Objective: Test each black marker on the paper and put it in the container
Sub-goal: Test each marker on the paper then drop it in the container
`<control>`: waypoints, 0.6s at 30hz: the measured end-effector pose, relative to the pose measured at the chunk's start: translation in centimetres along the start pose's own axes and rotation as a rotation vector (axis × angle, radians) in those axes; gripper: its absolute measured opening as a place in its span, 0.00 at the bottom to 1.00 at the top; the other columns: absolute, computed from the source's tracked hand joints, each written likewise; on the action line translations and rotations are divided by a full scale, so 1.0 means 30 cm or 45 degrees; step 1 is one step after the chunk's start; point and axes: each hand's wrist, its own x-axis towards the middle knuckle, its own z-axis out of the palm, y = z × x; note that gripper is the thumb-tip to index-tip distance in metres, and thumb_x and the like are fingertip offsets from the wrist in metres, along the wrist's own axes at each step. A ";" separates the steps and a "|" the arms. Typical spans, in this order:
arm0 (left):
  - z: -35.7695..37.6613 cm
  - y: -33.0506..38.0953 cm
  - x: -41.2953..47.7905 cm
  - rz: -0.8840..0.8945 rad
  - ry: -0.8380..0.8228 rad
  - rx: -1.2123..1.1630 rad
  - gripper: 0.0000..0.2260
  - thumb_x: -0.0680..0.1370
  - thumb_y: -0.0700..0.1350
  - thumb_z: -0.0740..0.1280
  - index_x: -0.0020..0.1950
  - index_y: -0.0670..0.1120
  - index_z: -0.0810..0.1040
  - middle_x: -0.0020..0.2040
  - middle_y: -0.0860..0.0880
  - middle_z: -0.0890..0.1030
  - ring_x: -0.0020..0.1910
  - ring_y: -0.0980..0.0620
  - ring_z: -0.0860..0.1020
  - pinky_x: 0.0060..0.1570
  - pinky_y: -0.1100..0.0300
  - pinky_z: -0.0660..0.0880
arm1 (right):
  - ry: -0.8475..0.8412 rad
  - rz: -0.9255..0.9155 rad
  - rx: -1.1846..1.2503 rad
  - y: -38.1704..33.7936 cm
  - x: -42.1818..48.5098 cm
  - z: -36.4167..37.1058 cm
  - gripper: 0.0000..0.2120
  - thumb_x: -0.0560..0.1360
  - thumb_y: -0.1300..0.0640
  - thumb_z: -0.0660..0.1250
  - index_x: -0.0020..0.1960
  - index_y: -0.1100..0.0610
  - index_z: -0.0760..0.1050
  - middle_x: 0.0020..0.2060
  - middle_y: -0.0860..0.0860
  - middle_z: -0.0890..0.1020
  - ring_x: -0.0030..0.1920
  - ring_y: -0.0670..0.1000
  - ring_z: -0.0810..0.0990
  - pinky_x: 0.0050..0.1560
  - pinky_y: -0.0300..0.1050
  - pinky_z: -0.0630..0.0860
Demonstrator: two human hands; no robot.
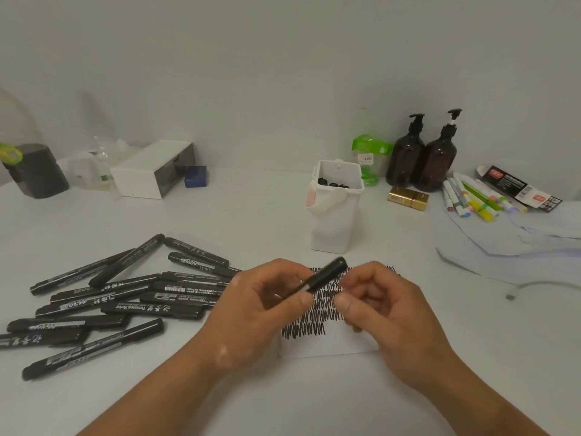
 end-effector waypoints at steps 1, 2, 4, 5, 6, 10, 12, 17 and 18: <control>0.005 0.000 -0.003 0.012 -0.034 0.062 0.08 0.75 0.46 0.74 0.54 0.51 0.83 0.41 0.48 0.84 0.39 0.54 0.80 0.40 0.59 0.76 | -0.024 0.018 0.054 -0.001 -0.001 -0.002 0.13 0.66 0.45 0.74 0.49 0.46 0.81 0.34 0.50 0.82 0.34 0.49 0.79 0.37 0.41 0.76; 0.010 0.000 -0.007 0.021 -0.067 0.115 0.08 0.75 0.44 0.74 0.53 0.52 0.83 0.42 0.50 0.85 0.39 0.56 0.81 0.40 0.62 0.76 | -0.054 0.031 0.080 0.002 -0.003 -0.001 0.14 0.66 0.45 0.74 0.51 0.46 0.81 0.33 0.50 0.81 0.33 0.49 0.78 0.36 0.41 0.75; 0.019 -0.001 -0.012 0.035 -0.112 0.237 0.08 0.76 0.44 0.75 0.53 0.55 0.83 0.43 0.55 0.85 0.39 0.59 0.82 0.41 0.68 0.75 | -0.085 0.045 0.041 0.008 -0.005 0.008 0.11 0.69 0.48 0.74 0.50 0.46 0.82 0.33 0.49 0.82 0.32 0.48 0.77 0.34 0.42 0.75; 0.019 -0.002 -0.012 0.037 -0.121 0.294 0.08 0.75 0.45 0.75 0.52 0.56 0.83 0.43 0.56 0.85 0.40 0.59 0.82 0.41 0.69 0.75 | -0.081 0.045 0.002 0.010 -0.004 0.012 0.07 0.70 0.50 0.73 0.49 0.46 0.83 0.33 0.49 0.82 0.32 0.48 0.78 0.34 0.43 0.75; 0.017 -0.005 -0.011 0.033 -0.123 0.329 0.08 0.75 0.47 0.75 0.52 0.57 0.83 0.43 0.56 0.85 0.40 0.59 0.83 0.41 0.67 0.76 | -0.068 0.040 -0.027 0.012 -0.001 0.011 0.05 0.71 0.52 0.73 0.47 0.46 0.84 0.33 0.49 0.83 0.32 0.48 0.78 0.33 0.43 0.75; -0.012 -0.031 0.002 -0.037 -0.021 0.316 0.08 0.73 0.53 0.74 0.52 0.58 0.83 0.41 0.53 0.85 0.39 0.53 0.83 0.43 0.57 0.79 | 0.087 0.019 0.030 0.020 0.021 -0.055 0.06 0.71 0.51 0.73 0.46 0.51 0.85 0.30 0.50 0.81 0.30 0.49 0.76 0.32 0.41 0.74; -0.026 -0.043 0.008 -0.050 0.058 0.317 0.11 0.71 0.58 0.72 0.52 0.59 0.83 0.39 0.54 0.84 0.36 0.53 0.81 0.41 0.59 0.78 | 0.213 0.038 0.120 0.028 0.032 -0.109 0.03 0.72 0.57 0.75 0.45 0.54 0.85 0.30 0.52 0.80 0.30 0.51 0.75 0.31 0.42 0.73; -0.043 -0.067 0.017 -0.102 0.167 0.222 0.14 0.68 0.61 0.71 0.51 0.59 0.83 0.35 0.54 0.82 0.33 0.58 0.77 0.41 0.54 0.76 | 0.552 0.057 0.256 -0.002 0.062 -0.203 0.09 0.77 0.63 0.68 0.43 0.53 0.85 0.30 0.53 0.79 0.32 0.51 0.76 0.30 0.42 0.75; -0.042 -0.069 0.016 -0.108 0.173 0.222 0.13 0.68 0.61 0.71 0.50 0.59 0.83 0.34 0.55 0.81 0.33 0.58 0.77 0.41 0.55 0.76 | 0.606 0.027 0.216 -0.030 0.075 -0.216 0.07 0.76 0.61 0.69 0.43 0.52 0.85 0.30 0.52 0.80 0.32 0.51 0.76 0.31 0.43 0.75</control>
